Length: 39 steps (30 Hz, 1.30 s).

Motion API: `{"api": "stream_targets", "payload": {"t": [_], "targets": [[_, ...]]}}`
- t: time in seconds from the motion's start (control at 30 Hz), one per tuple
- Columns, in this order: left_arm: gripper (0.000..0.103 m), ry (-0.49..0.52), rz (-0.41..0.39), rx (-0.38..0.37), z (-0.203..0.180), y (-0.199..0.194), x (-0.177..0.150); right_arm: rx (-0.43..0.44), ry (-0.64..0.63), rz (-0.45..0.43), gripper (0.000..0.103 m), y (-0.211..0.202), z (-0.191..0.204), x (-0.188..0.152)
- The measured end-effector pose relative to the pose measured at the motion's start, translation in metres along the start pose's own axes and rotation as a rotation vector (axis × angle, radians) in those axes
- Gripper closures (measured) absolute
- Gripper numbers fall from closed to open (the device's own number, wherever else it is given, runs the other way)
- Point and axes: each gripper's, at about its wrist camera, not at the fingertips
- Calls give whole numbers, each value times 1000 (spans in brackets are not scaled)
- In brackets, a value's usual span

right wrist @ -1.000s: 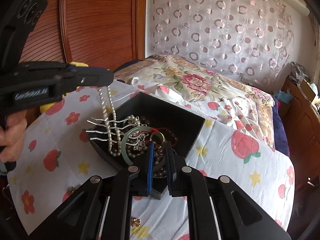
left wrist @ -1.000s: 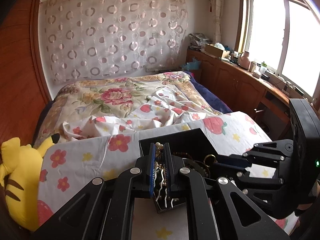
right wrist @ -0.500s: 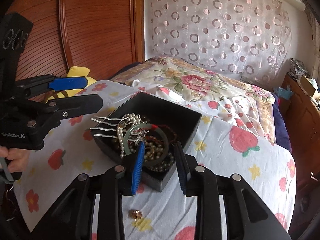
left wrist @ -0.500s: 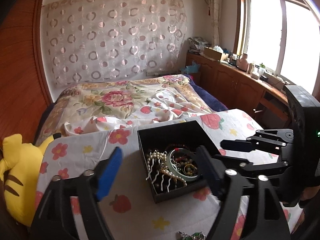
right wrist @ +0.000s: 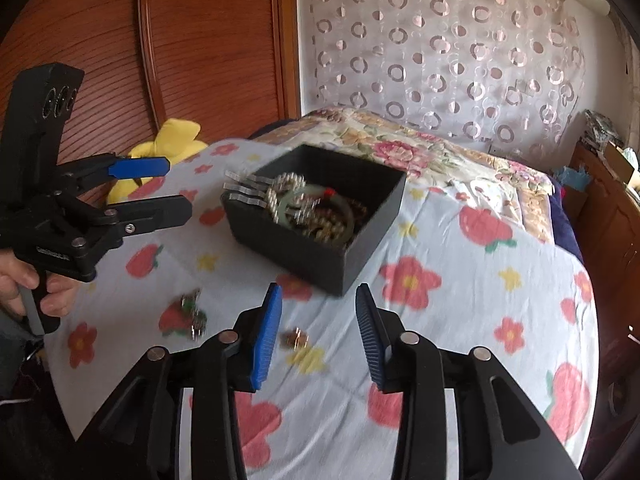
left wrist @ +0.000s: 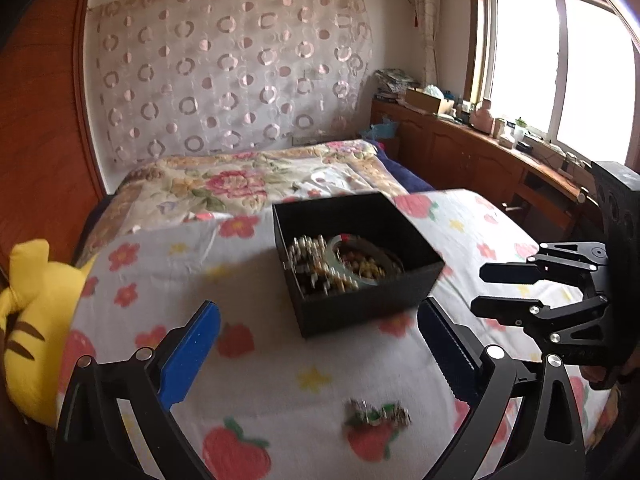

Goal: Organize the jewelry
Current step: 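Grasp the green pendant with the left gripper while the right gripper approaches the gold flower earring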

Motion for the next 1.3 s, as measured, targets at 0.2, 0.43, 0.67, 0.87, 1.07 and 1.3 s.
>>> {"api": "stream_targets", "payload": {"t": [0.2,0.43,0.67,0.87,1.07,1.3], "targets": [[8,5,48,-6,-1,4,-19,13,-15,81,62,24,7,-13],[8,4,116,-8,4,11,-39,25,-52,138,62,39,20,-18],[8,31,180,-19,0,16,-53,2,-52,150,72,47,20,-13],[8,77,196,-52,-15,13,-62,10,-67,146,87,40,16,-16],[17,112,215,-51,-30,19,-60,4,-36,118,86,28,5,-25],[67,136,234,-39,-38,27,-58,7,-34,97,86,19,6,-28]]}}
Point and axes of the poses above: each gripper's, at about its wrist camera, not at the fingertips, and y roughly the way its jaws point, z to its left, x to its top, and after that the axes turned 6 degrees about z, right-handed
